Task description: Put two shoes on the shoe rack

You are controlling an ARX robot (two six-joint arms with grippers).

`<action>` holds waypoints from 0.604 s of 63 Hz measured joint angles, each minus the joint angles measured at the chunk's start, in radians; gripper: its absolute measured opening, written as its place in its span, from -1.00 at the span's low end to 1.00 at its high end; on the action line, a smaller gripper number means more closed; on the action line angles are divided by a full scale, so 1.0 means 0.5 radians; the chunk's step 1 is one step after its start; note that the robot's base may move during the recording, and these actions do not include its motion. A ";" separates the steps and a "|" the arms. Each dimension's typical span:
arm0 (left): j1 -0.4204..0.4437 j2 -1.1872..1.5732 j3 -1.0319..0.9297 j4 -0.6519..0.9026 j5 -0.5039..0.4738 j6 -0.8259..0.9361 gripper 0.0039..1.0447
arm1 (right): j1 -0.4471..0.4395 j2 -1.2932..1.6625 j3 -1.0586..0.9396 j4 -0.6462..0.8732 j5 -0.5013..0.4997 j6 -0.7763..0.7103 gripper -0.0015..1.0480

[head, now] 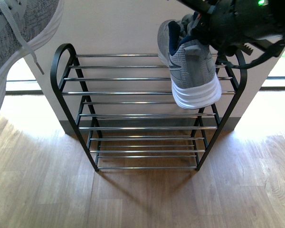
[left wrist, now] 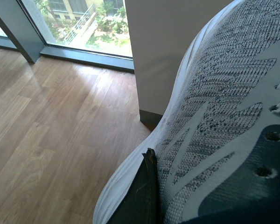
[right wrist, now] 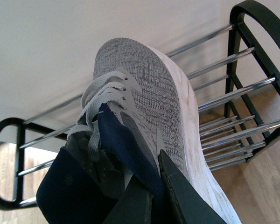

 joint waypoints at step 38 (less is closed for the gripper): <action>0.000 0.000 0.000 0.000 -0.002 0.000 -0.98 | -0.253 0.687 0.693 -0.002 0.105 -0.220 -0.97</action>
